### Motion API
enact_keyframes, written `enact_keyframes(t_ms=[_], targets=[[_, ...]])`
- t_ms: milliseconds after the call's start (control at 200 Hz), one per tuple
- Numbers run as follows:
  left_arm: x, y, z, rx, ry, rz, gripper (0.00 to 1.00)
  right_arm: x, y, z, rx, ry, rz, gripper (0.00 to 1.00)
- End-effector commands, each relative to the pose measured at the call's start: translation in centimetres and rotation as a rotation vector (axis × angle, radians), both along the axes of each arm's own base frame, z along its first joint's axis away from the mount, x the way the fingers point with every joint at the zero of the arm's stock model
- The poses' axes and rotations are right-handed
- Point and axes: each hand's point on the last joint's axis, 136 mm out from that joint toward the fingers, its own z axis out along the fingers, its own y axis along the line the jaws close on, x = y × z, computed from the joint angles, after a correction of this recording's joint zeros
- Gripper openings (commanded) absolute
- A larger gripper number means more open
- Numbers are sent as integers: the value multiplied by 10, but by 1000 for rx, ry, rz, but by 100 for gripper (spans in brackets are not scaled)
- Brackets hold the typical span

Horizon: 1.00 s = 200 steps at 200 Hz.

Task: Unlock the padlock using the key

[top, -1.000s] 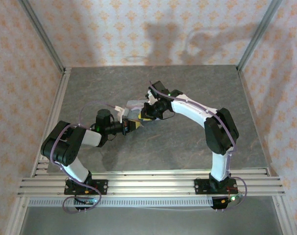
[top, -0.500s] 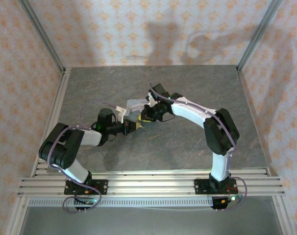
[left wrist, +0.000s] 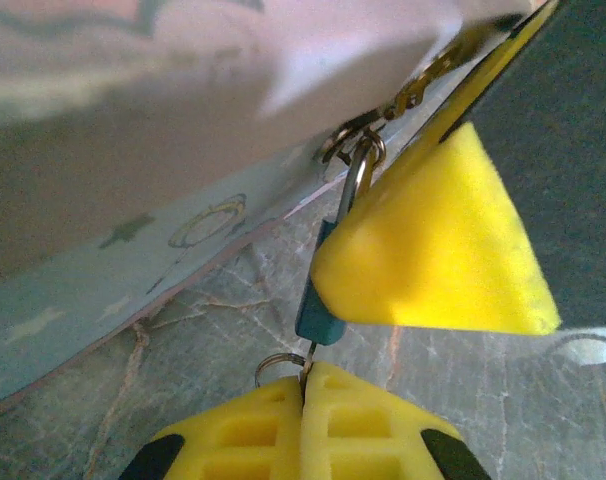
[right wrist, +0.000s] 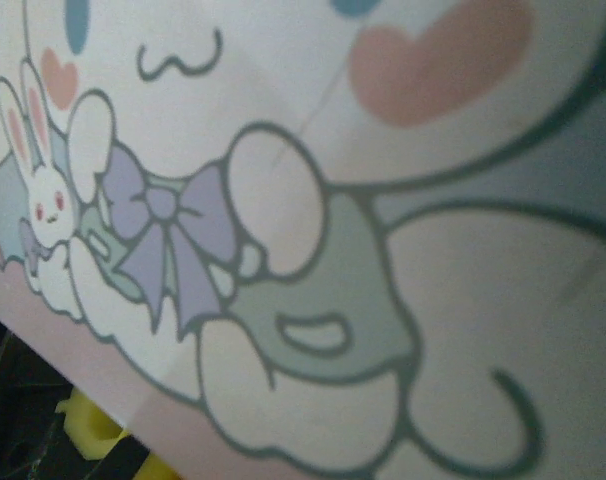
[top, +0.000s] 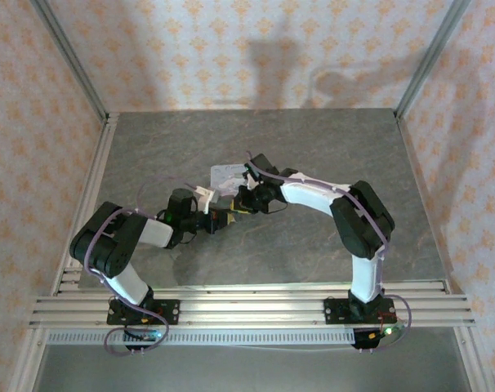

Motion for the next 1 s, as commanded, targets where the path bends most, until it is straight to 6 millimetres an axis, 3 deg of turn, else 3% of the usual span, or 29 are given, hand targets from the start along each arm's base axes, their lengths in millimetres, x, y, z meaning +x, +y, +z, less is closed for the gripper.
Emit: enact_keyframes(t_ms=[0, 325, 585, 996], targets=[[5, 6, -6, 69, -43, 22, 0, 0, -1, -9, -12, 0, -50, 22], [-7, 9, -17, 109, -22, 19, 0, 9, -12, 17, -21, -82, -120, 45], [-10, 9, -17, 137, -16, 26, 0, 12, -21, 29, -6, -108, -195, 47], [-16, 7, -4, 145, -25, 18, 0, 6, -8, 17, 143, -140, -318, 54]])
